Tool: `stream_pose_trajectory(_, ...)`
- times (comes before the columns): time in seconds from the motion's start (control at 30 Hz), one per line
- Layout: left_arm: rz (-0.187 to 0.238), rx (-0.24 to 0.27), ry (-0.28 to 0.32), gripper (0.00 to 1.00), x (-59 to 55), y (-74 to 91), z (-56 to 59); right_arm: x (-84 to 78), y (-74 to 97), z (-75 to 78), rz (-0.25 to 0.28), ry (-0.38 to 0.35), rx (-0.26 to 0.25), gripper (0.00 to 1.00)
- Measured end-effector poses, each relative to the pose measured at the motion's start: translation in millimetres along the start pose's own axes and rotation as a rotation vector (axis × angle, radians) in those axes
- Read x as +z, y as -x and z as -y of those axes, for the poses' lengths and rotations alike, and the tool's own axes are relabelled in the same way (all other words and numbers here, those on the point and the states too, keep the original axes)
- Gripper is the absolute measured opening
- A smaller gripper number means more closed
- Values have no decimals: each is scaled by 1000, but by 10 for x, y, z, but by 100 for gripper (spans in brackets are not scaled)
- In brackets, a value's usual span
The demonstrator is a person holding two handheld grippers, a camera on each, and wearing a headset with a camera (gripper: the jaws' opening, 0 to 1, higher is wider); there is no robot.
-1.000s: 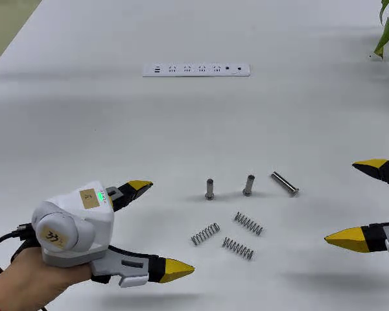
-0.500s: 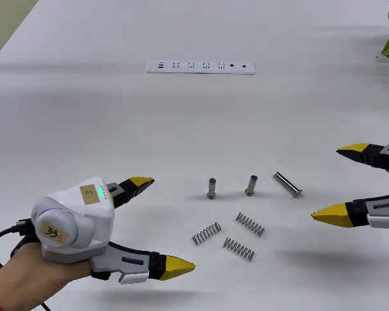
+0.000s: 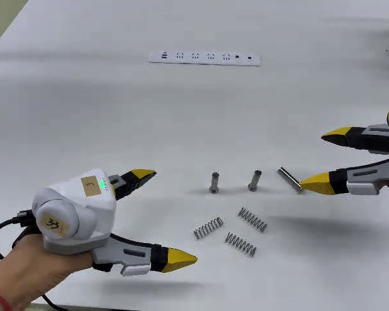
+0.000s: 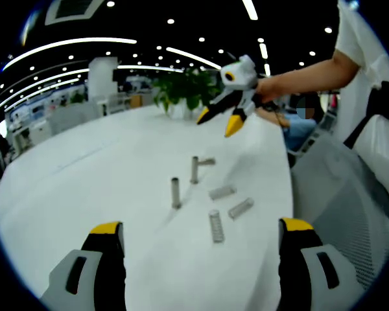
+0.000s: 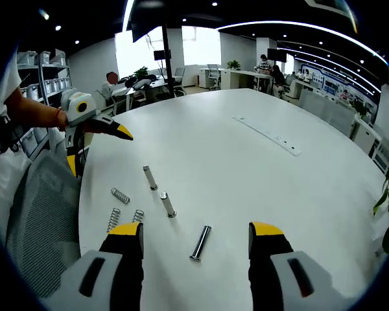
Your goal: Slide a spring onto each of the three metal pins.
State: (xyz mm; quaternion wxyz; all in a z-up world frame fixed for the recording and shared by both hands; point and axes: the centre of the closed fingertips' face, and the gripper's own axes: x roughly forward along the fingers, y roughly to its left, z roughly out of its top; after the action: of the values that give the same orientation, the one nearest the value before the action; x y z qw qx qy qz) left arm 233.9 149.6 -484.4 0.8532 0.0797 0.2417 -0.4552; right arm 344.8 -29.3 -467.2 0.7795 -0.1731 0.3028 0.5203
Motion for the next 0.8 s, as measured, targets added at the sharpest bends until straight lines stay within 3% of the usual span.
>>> stream_pose_trajectory(0.53,5,-3,17,100,-41,-26,-8,-102,-362,203,-147,-38,10,53)
stream_pose_trajectory(0.8,22,2,31,100,-16,-28,-27,-215,-493,257,-242,-80,-6,35)
